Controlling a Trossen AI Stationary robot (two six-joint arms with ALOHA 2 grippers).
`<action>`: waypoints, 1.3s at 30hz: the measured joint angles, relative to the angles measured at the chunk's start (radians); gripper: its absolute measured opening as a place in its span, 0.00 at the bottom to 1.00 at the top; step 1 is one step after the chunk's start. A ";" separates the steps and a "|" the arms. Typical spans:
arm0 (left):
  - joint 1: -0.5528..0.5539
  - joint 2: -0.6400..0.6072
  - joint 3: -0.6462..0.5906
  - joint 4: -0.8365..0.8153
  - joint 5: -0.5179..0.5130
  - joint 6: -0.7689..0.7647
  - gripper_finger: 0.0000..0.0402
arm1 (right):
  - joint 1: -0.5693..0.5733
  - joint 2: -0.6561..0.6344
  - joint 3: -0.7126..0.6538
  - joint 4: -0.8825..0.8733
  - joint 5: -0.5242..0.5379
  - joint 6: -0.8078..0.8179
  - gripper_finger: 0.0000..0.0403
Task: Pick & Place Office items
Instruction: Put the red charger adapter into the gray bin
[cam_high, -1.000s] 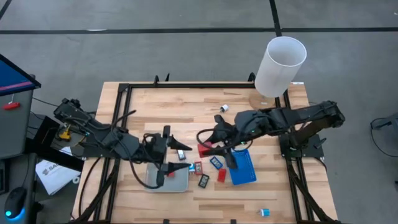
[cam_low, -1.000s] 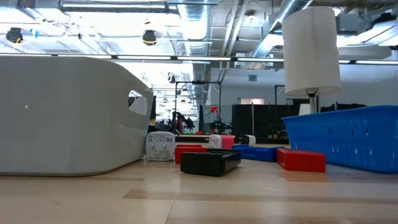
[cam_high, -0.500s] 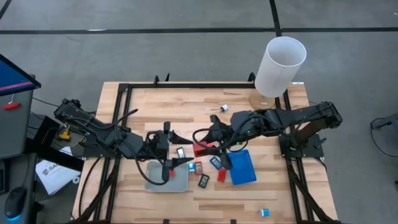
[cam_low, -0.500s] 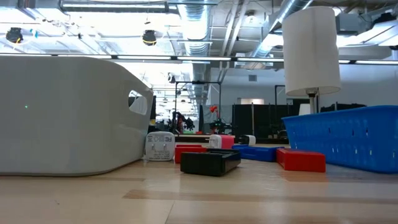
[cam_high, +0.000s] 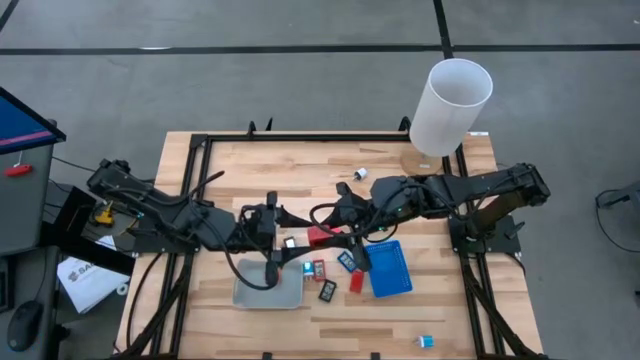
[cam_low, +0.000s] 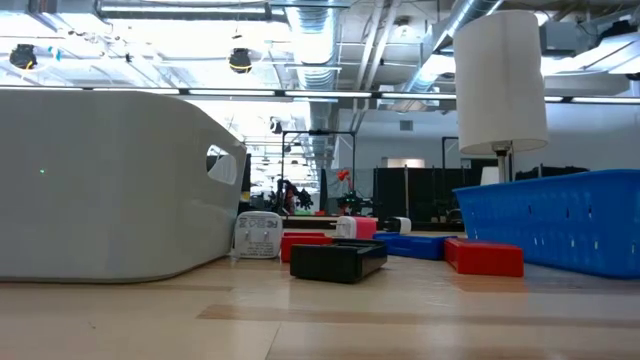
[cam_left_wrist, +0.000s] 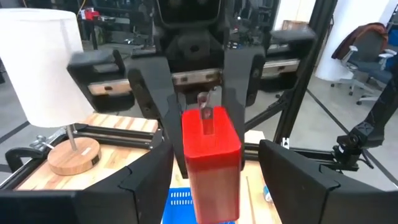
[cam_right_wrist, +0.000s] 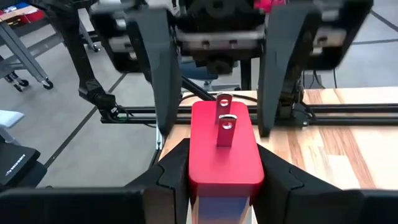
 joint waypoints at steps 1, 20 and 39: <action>0.000 0.003 0.000 -0.001 0.011 -0.002 0.56 | 0.000 0.000 0.000 0.003 0.000 0.000 0.29; 0.012 0.017 0.000 0.038 0.017 -0.015 0.43 | -0.008 -0.002 0.002 -0.001 -0.004 -0.002 0.29; 0.014 0.016 0.002 0.095 0.018 -0.027 0.49 | -0.011 0.005 -0.001 -0.017 0.003 -0.003 0.29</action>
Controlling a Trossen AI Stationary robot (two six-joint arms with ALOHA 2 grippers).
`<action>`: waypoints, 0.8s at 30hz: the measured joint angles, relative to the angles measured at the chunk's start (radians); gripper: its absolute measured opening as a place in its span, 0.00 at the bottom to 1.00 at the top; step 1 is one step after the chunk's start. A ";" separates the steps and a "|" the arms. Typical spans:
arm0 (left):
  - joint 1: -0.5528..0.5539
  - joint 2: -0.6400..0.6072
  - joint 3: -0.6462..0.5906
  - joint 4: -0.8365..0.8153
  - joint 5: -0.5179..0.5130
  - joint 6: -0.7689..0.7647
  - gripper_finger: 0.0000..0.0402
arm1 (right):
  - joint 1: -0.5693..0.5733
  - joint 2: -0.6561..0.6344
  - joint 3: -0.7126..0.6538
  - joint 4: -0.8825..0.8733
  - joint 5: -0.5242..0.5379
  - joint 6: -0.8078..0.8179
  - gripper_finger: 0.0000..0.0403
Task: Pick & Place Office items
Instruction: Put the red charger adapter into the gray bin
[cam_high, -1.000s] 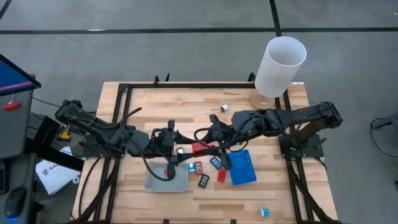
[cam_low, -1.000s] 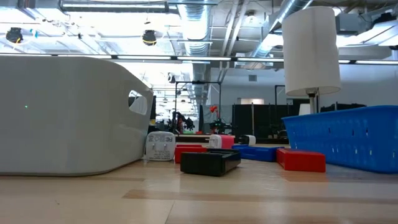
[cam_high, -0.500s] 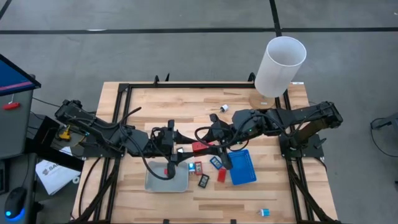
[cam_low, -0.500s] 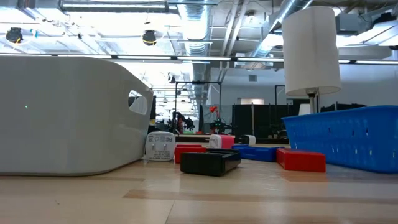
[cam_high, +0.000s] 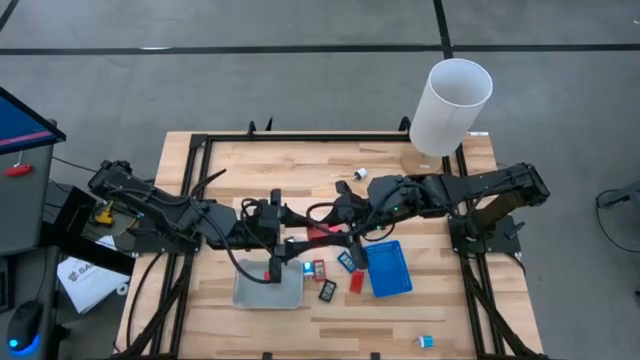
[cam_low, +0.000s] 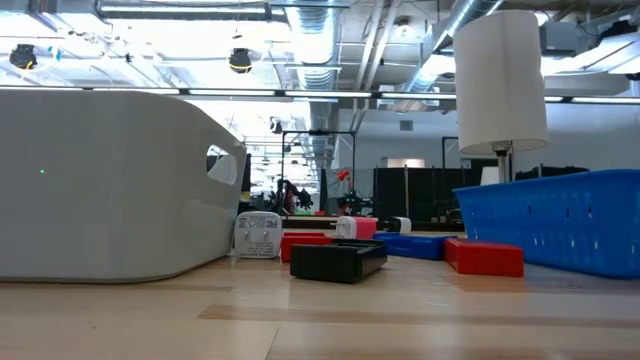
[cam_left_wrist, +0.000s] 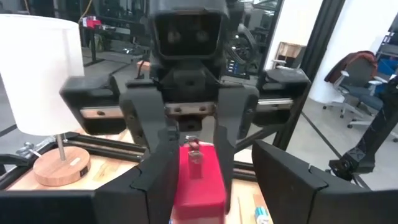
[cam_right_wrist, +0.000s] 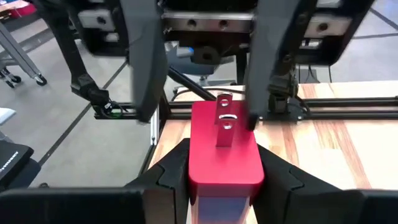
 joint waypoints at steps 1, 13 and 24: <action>0.000 0.000 0.000 0.003 0.000 0.001 0.49 | 0.000 -0.001 0.000 -0.001 0.000 0.001 0.29; 0.000 0.000 0.000 -0.021 0.003 0.001 0.48 | 0.004 -0.003 0.000 0.017 -0.001 0.003 0.29; 0.000 0.000 0.000 -0.028 -0.003 0.001 0.47 | 0.006 -0.004 0.000 0.034 -0.002 0.003 0.29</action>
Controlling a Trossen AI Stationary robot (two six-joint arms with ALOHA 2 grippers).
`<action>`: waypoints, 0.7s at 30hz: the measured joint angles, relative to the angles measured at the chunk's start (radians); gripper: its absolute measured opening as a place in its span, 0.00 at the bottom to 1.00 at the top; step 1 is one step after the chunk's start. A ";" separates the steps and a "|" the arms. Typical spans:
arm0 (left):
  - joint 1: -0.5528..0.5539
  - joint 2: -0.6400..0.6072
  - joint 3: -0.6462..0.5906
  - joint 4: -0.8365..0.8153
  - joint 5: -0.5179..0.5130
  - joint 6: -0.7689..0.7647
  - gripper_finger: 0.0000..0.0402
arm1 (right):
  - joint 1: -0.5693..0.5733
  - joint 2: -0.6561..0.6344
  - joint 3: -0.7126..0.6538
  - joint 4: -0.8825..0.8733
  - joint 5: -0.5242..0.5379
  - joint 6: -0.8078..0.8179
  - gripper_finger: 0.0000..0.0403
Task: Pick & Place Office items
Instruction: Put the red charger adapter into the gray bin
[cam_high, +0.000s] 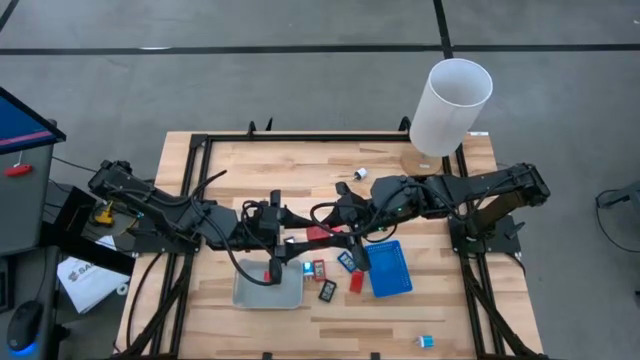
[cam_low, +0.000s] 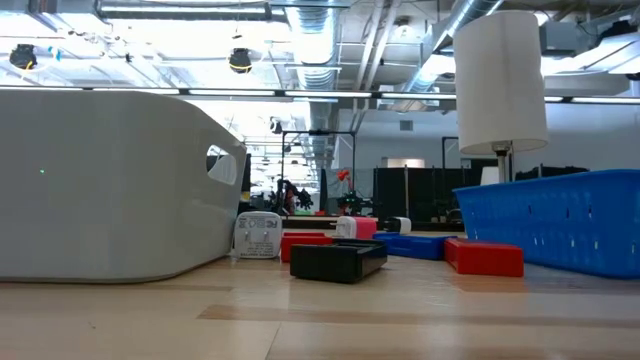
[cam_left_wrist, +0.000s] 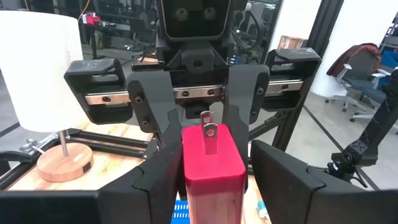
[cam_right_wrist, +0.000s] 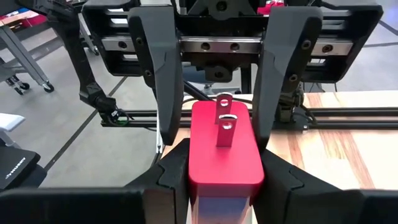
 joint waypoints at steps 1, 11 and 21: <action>0.000 0.000 0.000 0.000 -0.003 0.000 0.46 | 0.000 0.000 0.000 0.000 0.000 0.000 0.29; 0.000 -0.002 0.000 -0.023 -0.012 -0.032 0.30 | 0.000 0.000 0.000 0.009 0.004 0.008 0.29; 0.000 -0.006 0.001 -0.020 -0.026 -0.050 0.29 | 0.000 0.000 0.000 0.027 0.002 0.011 0.32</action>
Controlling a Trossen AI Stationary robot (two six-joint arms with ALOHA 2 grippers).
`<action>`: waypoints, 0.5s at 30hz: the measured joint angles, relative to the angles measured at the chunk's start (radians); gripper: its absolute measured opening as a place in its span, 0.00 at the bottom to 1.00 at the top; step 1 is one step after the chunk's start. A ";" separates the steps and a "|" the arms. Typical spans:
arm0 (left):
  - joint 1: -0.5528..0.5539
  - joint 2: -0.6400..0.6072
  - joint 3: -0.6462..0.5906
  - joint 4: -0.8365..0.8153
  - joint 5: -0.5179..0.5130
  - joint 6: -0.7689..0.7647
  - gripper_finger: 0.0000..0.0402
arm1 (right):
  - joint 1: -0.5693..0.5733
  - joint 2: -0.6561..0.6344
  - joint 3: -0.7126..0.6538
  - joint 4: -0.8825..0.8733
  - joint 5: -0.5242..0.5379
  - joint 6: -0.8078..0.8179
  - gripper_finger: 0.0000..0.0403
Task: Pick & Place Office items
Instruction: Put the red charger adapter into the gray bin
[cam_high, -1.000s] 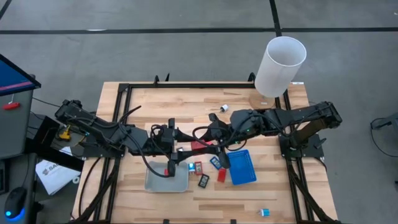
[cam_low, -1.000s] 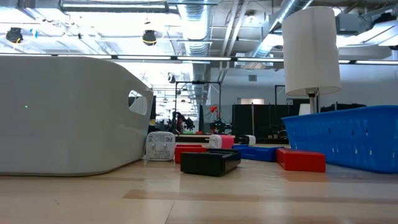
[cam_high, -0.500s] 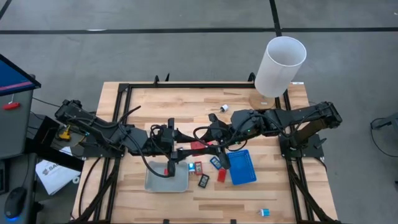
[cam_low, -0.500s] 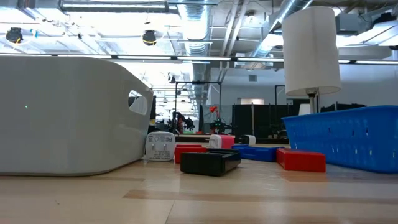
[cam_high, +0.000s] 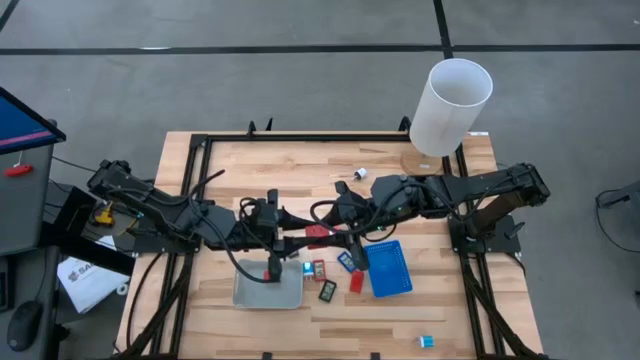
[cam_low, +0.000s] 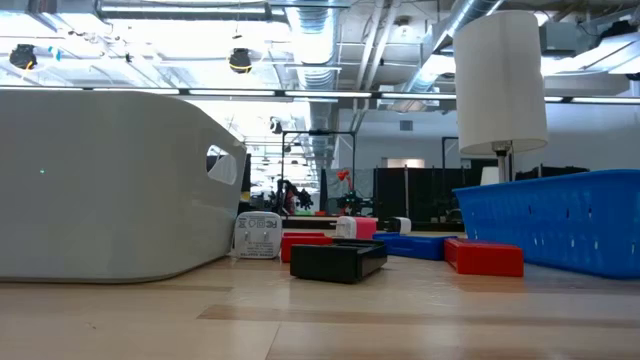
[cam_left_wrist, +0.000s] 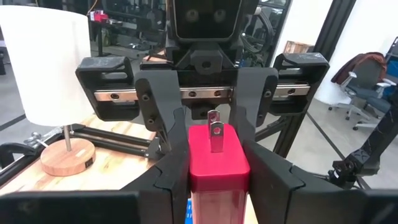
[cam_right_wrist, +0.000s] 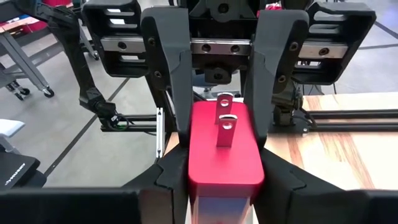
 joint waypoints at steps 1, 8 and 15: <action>0.000 -0.001 0.000 0.002 0.001 0.000 0.29 | 0.000 0.000 0.000 0.003 0.000 -0.001 0.33; -0.004 -0.016 -0.003 0.013 -0.009 0.030 0.29 | 0.000 -0.002 0.001 0.012 -0.002 -0.004 0.41; -0.005 -0.045 -0.004 0.011 -0.026 0.047 0.29 | -0.012 -0.004 0.002 0.005 -0.002 -0.006 0.46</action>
